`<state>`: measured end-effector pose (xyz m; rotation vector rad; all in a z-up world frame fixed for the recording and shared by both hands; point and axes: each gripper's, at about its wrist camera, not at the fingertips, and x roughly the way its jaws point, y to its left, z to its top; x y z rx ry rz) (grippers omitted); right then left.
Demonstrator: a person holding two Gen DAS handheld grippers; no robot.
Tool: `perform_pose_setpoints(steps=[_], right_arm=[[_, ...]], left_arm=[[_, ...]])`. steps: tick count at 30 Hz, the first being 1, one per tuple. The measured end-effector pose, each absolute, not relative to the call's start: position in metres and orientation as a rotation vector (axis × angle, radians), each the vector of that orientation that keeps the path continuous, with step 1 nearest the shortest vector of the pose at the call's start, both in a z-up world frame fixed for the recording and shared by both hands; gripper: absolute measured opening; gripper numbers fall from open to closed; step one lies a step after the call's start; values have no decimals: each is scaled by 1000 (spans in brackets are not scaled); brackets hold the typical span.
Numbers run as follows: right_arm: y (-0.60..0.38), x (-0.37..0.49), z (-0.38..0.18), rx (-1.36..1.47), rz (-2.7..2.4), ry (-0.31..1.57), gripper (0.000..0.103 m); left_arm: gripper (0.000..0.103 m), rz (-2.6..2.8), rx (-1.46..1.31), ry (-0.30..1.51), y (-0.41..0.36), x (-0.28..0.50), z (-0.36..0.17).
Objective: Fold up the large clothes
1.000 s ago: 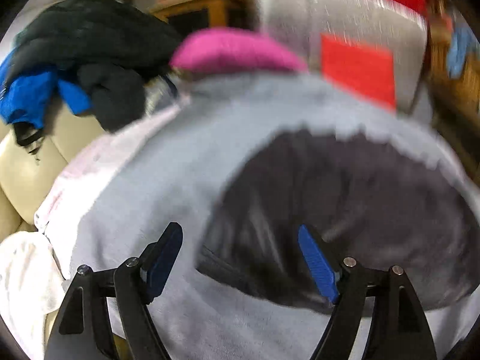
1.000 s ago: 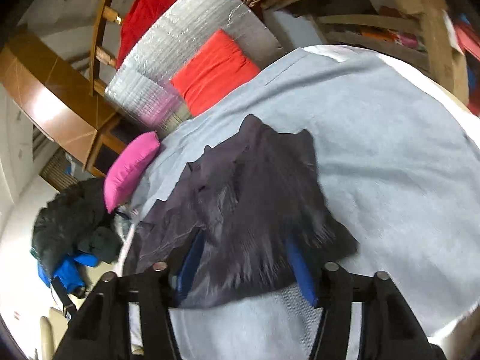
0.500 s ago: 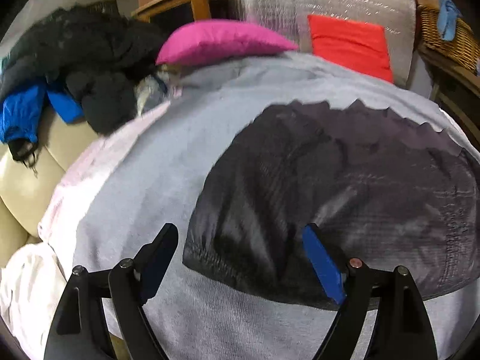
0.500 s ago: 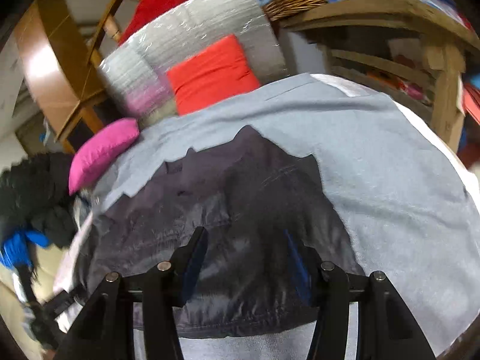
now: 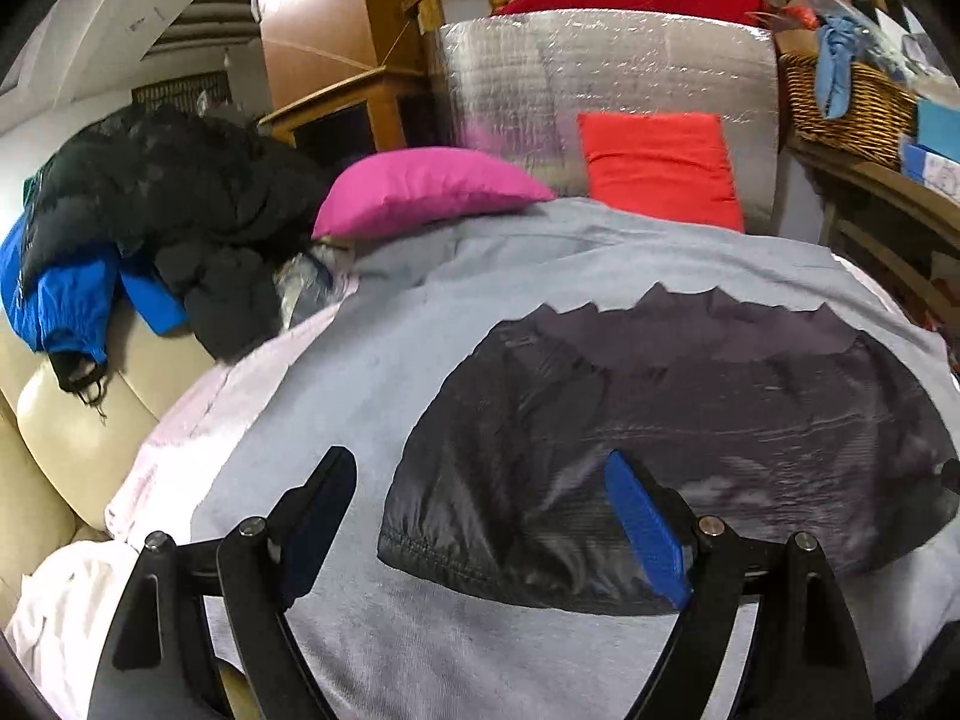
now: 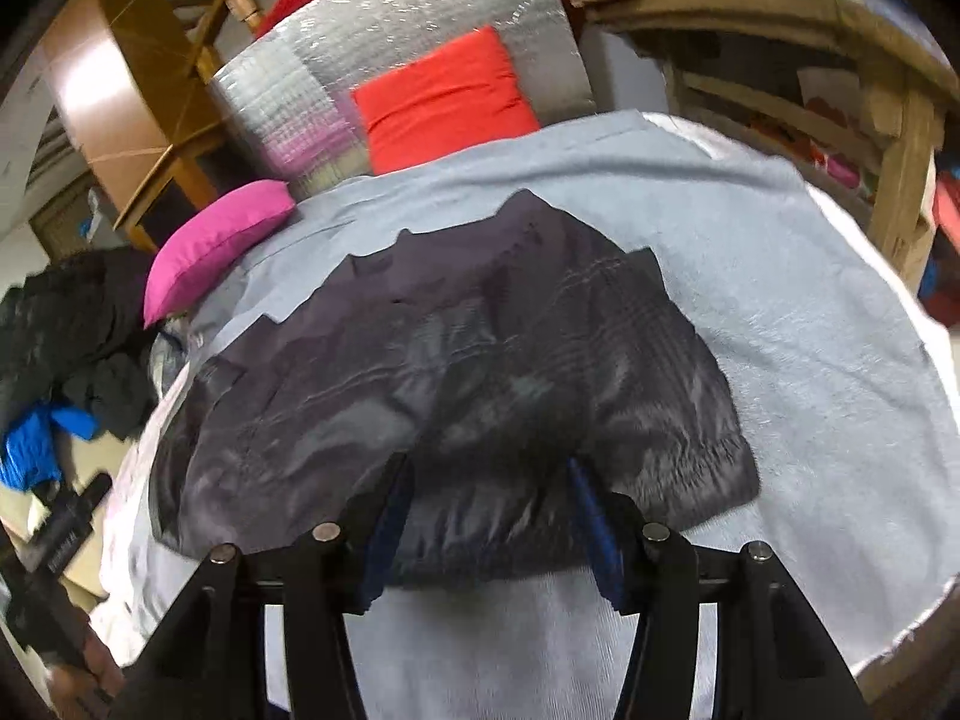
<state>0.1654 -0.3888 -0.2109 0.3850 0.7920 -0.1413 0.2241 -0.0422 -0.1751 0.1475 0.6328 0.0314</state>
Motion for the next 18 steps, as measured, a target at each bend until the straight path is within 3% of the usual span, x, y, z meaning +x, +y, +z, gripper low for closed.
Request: perform_pose_setpoints(steps=[3,16,18], right_arm=[[-379,152,-196,347,-143,769,68],[-357,126,-160,343,-130,675,68],[-348,113,-144,290,-156,629,68]], left_arm=[[88,21,152,603,-47,212,-162],[89,14,149,522,-51,180,-125],[98,19,155,506,-54,172,-116]])
